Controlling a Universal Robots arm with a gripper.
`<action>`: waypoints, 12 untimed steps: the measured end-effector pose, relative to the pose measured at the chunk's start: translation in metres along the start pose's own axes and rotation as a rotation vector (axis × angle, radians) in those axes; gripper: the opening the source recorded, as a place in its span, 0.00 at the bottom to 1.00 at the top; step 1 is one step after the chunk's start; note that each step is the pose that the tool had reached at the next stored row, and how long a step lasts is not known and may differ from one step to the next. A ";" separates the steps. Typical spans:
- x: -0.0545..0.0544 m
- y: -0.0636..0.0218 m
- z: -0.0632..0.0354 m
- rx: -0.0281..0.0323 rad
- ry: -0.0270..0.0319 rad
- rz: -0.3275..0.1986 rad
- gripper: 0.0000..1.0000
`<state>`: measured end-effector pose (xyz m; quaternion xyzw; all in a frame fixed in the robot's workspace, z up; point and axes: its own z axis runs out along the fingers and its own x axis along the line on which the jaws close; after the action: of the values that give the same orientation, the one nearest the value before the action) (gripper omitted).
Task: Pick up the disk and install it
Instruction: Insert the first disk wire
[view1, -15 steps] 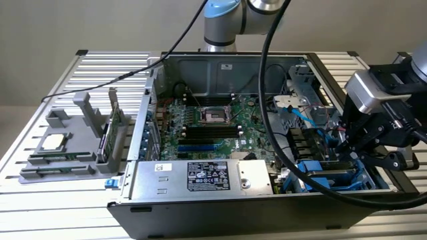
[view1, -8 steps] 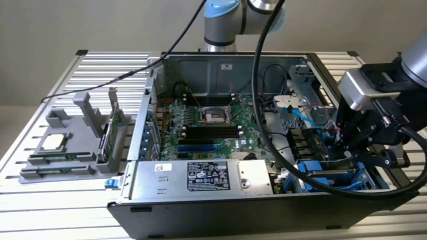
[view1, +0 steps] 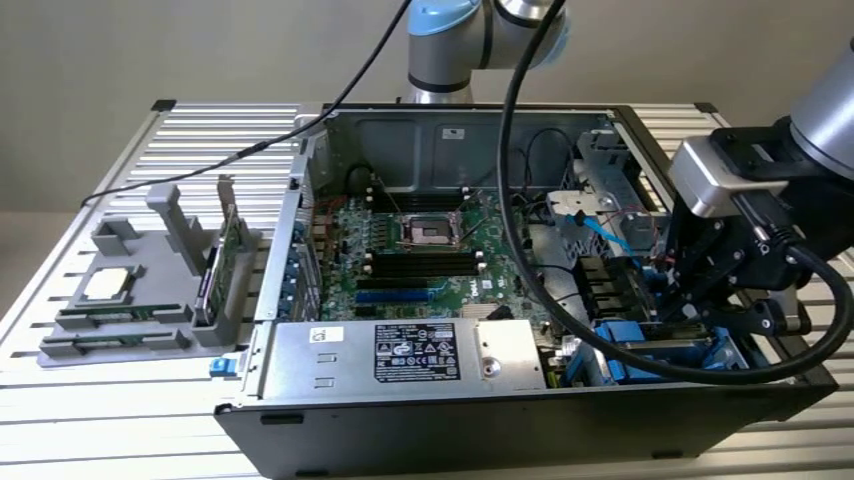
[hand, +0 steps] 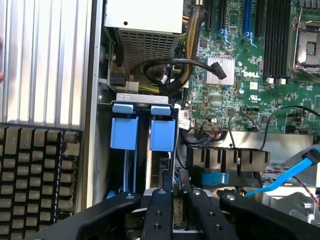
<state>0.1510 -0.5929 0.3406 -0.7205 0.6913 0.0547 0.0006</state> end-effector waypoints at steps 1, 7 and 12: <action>0.000 0.0000 -0.0001 -0.0025 0.0011 0.005 0.18; -0.001 -0.0002 -0.0001 -0.0156 0.0077 0.028 0.18; -0.013 -0.0005 0.0009 -0.0287 0.0548 0.034 0.18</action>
<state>0.1510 -0.5799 0.3408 -0.7099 0.7022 0.0449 -0.0296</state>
